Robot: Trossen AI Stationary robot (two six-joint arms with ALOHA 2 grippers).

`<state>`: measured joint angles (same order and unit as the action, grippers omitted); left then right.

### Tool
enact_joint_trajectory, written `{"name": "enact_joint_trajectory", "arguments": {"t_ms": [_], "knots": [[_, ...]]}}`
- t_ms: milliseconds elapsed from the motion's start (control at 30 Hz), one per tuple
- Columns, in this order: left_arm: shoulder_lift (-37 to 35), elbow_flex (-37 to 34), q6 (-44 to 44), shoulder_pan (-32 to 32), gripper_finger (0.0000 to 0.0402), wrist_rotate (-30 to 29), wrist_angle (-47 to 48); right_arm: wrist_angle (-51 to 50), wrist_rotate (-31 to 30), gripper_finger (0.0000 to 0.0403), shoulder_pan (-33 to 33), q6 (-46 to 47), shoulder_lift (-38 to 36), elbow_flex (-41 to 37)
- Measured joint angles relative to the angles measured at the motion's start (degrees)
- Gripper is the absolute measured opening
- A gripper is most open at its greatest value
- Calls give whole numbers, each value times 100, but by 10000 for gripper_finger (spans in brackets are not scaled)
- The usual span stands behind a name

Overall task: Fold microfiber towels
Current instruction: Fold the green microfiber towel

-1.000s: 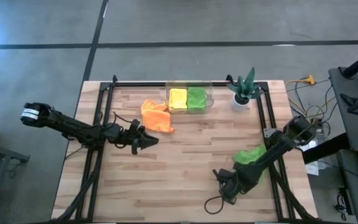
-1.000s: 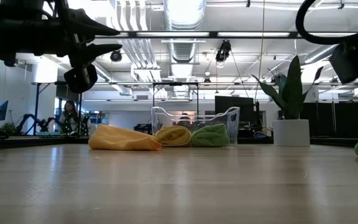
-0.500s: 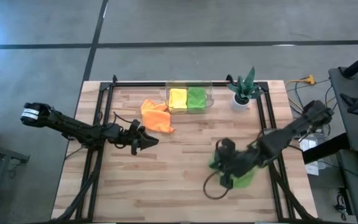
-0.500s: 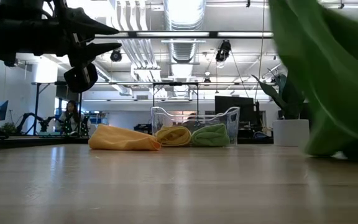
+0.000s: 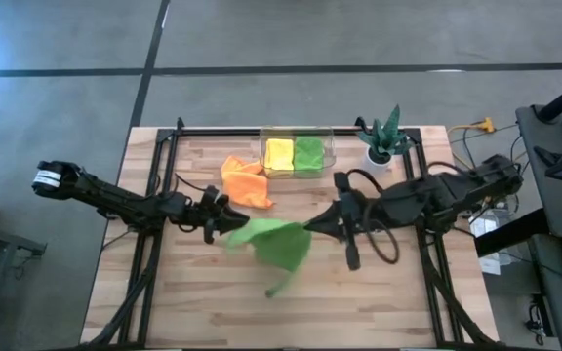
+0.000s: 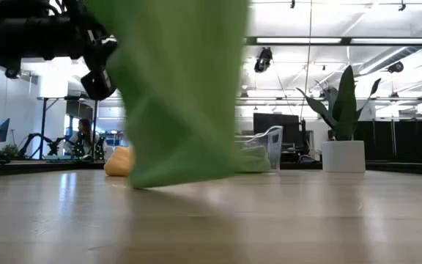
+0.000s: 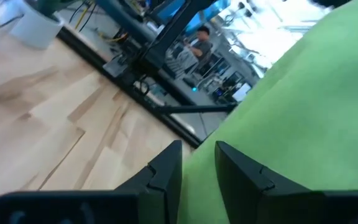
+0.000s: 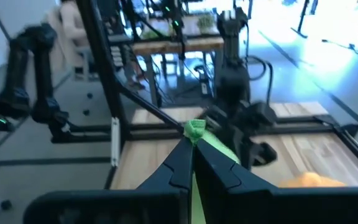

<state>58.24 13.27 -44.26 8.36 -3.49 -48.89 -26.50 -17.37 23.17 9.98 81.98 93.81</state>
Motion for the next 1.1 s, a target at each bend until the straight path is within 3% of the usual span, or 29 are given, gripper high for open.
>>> {"name": "enact_joint_trajectory", "arguments": {"t_ms": [200,333,500,633,833,967,1100], "knots": [[-14,24,30,0,81,20,-363,-124,-11,8,-80,134,67,-128],[-15,331,686,19,81,388,-183,-260,-11,8,-226,332,71,-216],[24,1233,1955,87,81,498,716,-225,-22,8,-482,524,65,-217],[194,2247,2941,116,86,576,2052,-319,-20,8,-743,877,67,-216],[881,3519,4065,189,139,575,3775,-372,-20,8,-1105,1307,57,-218],[1367,3836,4204,221,185,403,3924,-373,-22,8,-1282,1363,24,-218],[1586,3866,4237,387,215,-312,3992,-709,-106,8,-1498,1734,-14,-178]]}}
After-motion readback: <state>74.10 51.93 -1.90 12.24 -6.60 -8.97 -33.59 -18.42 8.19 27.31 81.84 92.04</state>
